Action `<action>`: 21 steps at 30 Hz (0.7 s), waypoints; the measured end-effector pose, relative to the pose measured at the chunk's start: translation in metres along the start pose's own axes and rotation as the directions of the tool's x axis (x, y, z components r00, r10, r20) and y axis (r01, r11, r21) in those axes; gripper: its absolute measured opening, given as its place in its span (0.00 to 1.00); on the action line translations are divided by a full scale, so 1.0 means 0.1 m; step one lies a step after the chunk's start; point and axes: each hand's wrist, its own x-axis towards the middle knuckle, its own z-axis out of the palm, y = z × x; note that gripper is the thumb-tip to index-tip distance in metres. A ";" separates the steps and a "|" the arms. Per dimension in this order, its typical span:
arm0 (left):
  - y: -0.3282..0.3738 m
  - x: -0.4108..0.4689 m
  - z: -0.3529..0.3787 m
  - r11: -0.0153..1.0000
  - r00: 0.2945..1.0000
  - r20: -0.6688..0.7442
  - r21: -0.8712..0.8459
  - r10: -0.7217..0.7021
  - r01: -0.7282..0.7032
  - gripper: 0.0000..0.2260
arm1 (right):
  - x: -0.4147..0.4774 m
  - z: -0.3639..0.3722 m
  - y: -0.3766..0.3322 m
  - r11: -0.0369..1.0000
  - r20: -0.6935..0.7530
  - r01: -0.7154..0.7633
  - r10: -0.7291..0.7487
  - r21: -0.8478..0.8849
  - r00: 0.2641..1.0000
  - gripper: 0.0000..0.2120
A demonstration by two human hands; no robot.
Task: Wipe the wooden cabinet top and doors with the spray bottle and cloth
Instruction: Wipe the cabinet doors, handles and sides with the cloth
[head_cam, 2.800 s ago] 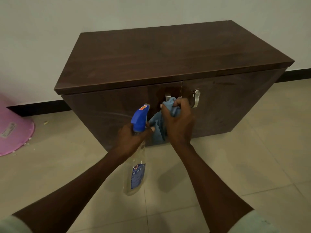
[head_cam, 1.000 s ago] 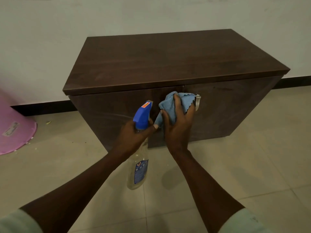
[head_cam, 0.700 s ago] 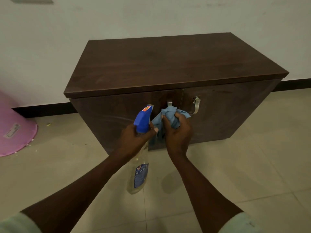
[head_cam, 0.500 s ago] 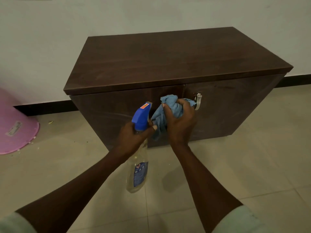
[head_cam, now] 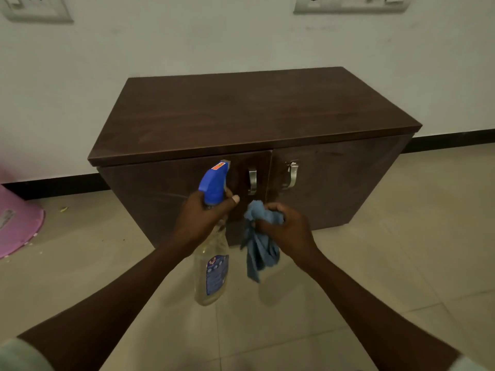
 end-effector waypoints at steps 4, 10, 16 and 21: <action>-0.03 0.02 0.08 0.998 0.995 0.092 0.033 0.042 -0.045 0.06 | -0.07 -0.33 0.03 0.918 -0.089 -0.127 0.173 0.376 0.981 0.18; -0.02 0.09 0.45 0.993 0.984 0.172 0.096 0.052 -0.069 0.06 | 0.01 -0.81 -0.02 0.730 -0.191 -0.042 0.233 0.682 0.953 0.16; -0.05 0.23 0.73 0.979 0.983 0.176 0.184 0.049 -0.081 0.12 | 0.17 -0.80 -0.09 0.786 -0.202 -0.043 0.210 0.616 0.957 0.16; -0.05 0.32 0.81 0.970 0.985 0.162 0.225 0.055 -0.091 0.13 | 0.23 -0.81 -0.03 0.853 -0.328 -0.012 0.214 0.522 0.920 0.17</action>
